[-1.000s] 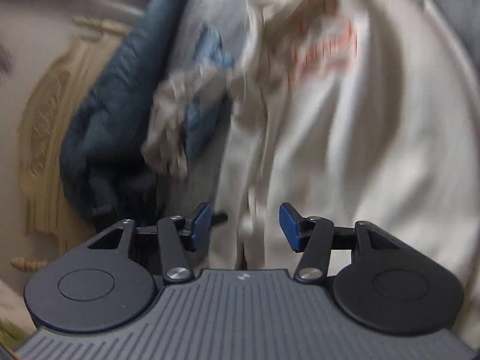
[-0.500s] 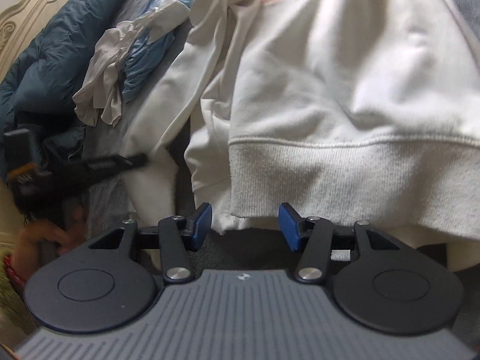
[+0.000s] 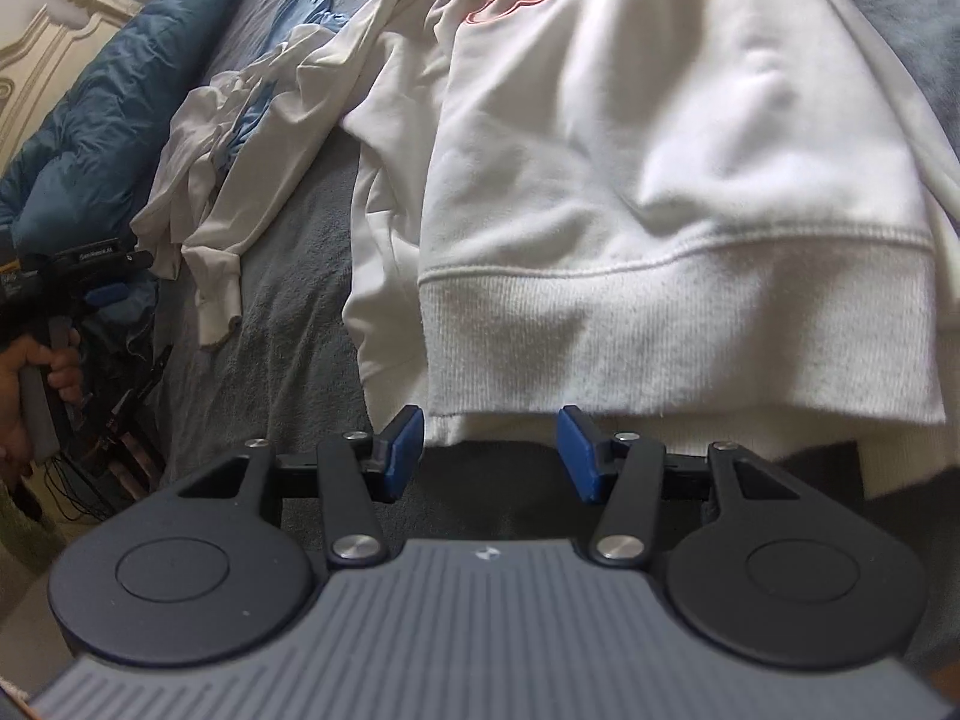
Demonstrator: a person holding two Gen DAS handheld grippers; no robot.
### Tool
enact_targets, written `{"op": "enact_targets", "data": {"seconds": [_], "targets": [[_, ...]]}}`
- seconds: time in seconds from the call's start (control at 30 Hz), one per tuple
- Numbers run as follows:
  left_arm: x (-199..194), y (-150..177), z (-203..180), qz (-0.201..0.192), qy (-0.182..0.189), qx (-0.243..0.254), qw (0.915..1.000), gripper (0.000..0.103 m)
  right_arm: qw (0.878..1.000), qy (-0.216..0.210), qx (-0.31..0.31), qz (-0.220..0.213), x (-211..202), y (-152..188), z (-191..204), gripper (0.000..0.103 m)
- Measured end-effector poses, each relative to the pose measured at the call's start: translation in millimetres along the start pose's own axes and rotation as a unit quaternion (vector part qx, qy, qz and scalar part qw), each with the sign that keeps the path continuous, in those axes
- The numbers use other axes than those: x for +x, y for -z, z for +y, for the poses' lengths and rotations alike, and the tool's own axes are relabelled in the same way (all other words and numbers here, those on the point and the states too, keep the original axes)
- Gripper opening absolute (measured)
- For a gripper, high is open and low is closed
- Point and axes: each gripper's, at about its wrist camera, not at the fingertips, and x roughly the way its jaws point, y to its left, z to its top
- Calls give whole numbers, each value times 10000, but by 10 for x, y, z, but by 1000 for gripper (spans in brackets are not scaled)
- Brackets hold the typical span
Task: Fold clothes
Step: 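Lower the sweatshirt onto the bed and open both grippers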
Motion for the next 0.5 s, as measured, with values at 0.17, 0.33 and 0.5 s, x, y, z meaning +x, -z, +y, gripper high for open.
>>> {"op": "enact_targets", "data": {"seconds": [0.17, 0.33, 0.5], "targets": [[79, 533, -570, 1130, 1747, 193, 9779, 71, 9991, 63, 139, -392, -324, 92, -94, 49], [255, 932, -1131, 1822, 2630, 390, 9466, 71, 9869, 962, 263, -1267, -875, 42, -473, 49], [384, 1077, -1406, 1917, 2400, 880, 9476, 60, 9691, 1726, 911, -1507, -1063, -114, -1128, 49]]}}
